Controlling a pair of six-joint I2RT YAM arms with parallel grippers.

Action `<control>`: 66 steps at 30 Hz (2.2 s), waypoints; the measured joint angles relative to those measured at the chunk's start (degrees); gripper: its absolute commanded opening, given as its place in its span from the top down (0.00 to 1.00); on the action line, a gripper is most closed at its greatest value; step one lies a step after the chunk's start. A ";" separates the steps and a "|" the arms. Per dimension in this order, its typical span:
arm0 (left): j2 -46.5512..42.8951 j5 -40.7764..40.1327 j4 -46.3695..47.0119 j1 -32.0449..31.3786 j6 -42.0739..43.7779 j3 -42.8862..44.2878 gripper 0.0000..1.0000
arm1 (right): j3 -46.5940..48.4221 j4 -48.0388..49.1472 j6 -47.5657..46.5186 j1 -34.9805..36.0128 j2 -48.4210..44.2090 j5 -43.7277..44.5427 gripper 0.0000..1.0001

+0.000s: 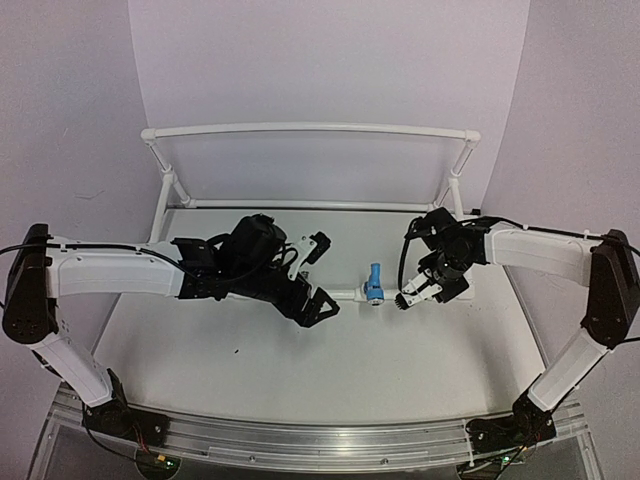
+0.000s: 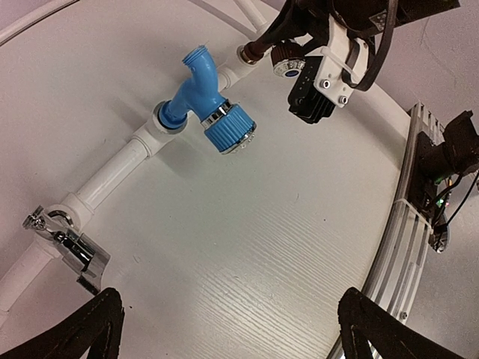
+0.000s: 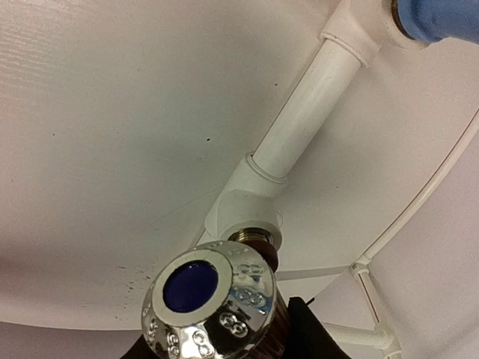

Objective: Install the water faucets

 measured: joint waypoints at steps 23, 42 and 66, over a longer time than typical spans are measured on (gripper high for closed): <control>0.00 -0.23 0.00 0.00 -0.06 0.00 0.00 | 5.42 -1.72 29.72 -0.31 3.67 -0.05 0.73; 0.00 -0.79 -0.02 0.00 -0.49 0.00 0.00 | 10.02 -7.15 63.09 -0.46 6.34 -0.45 0.71; 0.68 -1.54 -0.02 0.00 -1.72 0.54 0.00 | 11.85 -9.71 85.11 -2.23 6.34 -7.19 0.67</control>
